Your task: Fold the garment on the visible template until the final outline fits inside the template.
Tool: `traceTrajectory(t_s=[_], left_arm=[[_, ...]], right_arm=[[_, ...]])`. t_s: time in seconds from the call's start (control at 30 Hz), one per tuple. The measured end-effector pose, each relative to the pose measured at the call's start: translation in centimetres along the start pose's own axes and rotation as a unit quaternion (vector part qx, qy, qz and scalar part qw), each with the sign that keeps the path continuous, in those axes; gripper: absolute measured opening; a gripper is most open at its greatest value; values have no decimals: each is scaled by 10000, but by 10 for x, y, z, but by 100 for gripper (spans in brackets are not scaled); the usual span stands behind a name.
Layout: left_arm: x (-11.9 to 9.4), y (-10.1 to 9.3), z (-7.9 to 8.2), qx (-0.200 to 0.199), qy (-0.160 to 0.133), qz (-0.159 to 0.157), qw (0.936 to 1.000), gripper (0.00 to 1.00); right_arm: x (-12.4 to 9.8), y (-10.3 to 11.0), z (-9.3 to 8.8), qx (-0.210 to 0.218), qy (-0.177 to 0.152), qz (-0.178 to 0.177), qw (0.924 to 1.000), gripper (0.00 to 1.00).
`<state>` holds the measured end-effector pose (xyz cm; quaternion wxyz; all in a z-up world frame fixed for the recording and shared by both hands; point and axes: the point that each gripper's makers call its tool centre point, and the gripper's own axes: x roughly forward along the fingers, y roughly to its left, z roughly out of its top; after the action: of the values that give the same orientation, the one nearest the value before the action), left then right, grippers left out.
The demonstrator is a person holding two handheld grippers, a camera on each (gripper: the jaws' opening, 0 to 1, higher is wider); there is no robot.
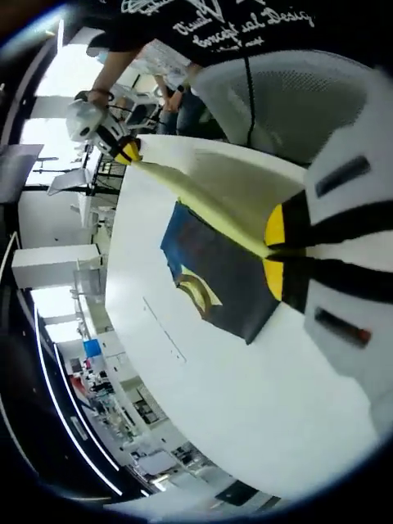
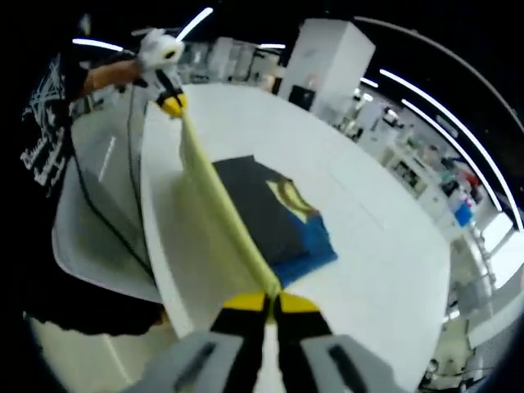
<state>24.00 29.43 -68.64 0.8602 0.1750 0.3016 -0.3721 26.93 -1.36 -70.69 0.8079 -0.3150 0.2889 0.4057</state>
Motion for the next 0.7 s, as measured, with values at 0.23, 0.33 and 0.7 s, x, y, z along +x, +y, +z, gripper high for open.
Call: traceTrajectory(t_s=[0.23, 0.33, 0.7], left_arm=[[12, 28, 20, 118, -75, 279, 9995, 0], [15, 38, 23, 47, -92, 316, 9994, 0], [31, 86, 43, -111, -233, 884, 9958, 0]], right_arm=[[18, -33, 15, -43, -62, -245, 9997, 0], [24, -46, 24, -67, -137, -325, 9994, 0], [49, -91, 51, -146, -417, -709, 9965, 0]])
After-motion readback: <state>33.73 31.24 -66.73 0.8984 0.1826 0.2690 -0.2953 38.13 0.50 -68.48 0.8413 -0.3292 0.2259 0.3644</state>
